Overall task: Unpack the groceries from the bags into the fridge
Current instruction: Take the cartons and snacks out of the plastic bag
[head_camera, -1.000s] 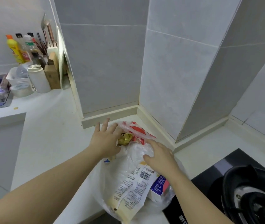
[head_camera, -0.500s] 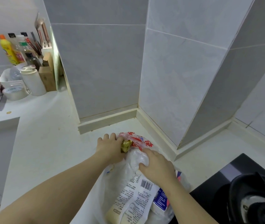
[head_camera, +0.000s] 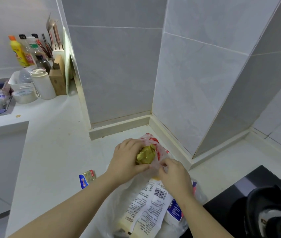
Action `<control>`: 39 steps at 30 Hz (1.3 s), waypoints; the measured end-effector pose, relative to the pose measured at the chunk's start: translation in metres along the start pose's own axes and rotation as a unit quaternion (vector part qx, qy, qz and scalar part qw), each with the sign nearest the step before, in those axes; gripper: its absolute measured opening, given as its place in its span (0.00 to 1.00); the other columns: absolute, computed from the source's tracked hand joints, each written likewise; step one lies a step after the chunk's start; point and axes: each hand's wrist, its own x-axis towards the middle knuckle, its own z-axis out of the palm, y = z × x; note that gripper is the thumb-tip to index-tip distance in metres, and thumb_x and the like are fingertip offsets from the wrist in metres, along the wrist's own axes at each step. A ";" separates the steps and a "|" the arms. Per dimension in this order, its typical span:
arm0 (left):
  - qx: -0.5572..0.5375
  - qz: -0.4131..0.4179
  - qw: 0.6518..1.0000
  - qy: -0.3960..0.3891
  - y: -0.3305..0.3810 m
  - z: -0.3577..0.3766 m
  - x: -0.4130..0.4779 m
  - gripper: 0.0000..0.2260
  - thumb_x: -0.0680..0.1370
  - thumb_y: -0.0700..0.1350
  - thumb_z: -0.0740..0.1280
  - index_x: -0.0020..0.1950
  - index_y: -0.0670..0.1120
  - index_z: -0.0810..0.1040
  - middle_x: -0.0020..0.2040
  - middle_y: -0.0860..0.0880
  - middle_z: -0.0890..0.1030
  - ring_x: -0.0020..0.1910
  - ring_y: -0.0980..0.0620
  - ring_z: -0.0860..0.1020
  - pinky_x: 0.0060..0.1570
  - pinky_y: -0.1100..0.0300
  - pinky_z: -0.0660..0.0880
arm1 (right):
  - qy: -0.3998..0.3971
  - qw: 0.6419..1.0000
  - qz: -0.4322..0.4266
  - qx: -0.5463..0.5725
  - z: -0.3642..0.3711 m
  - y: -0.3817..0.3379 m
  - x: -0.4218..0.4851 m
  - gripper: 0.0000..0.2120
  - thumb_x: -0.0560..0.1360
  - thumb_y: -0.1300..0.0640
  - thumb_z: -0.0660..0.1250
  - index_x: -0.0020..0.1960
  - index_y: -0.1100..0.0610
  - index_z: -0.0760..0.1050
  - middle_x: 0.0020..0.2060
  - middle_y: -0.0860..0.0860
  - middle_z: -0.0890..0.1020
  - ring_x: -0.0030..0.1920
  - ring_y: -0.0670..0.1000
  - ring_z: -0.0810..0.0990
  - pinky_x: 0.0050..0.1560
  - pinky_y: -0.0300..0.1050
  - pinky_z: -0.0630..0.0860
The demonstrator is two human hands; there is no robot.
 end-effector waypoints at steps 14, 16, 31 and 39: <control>0.035 -0.045 0.985 -0.165 0.037 0.028 -0.032 0.28 0.75 0.61 0.63 0.72 0.57 0.60 0.73 0.52 0.63 0.76 0.50 0.50 0.74 0.47 0.42 | 0.037 0.995 0.028 -0.093 -0.012 0.026 -0.058 0.15 0.80 0.47 0.52 0.62 0.46 0.71 0.61 0.40 0.74 0.63 0.43 0.68 0.66 0.39 0.59; 0.048 -0.056 0.983 -0.166 0.036 0.031 -0.032 0.28 0.76 0.61 0.62 0.73 0.56 0.58 0.74 0.51 0.63 0.76 0.49 0.49 0.74 0.46 0.42 | 0.031 0.991 0.075 -0.102 -0.008 0.028 -0.062 0.17 0.81 0.46 0.48 0.66 0.44 0.68 0.68 0.42 0.68 0.68 0.44 0.63 0.70 0.42 0.55; 0.119 -0.087 0.974 -0.173 0.039 0.027 -0.028 0.28 0.77 0.60 0.60 0.74 0.52 0.57 0.75 0.50 0.61 0.76 0.47 0.49 0.72 0.42 0.42 | 0.093 0.969 0.044 -0.223 -0.007 0.017 -0.067 0.08 0.67 0.53 0.73 0.37 0.56 0.77 0.37 0.54 0.75 0.33 0.52 0.73 0.28 0.44 0.70; 0.090 -0.106 0.978 -0.156 0.036 0.025 -0.029 0.28 0.77 0.61 0.60 0.74 0.54 0.57 0.75 0.51 0.62 0.76 0.48 0.51 0.73 0.45 0.44 | -0.035 0.968 0.174 -0.175 -0.027 0.011 -0.059 0.20 0.79 0.39 0.51 0.64 0.47 0.66 0.58 0.53 0.66 0.57 0.52 0.70 0.41 0.40 0.73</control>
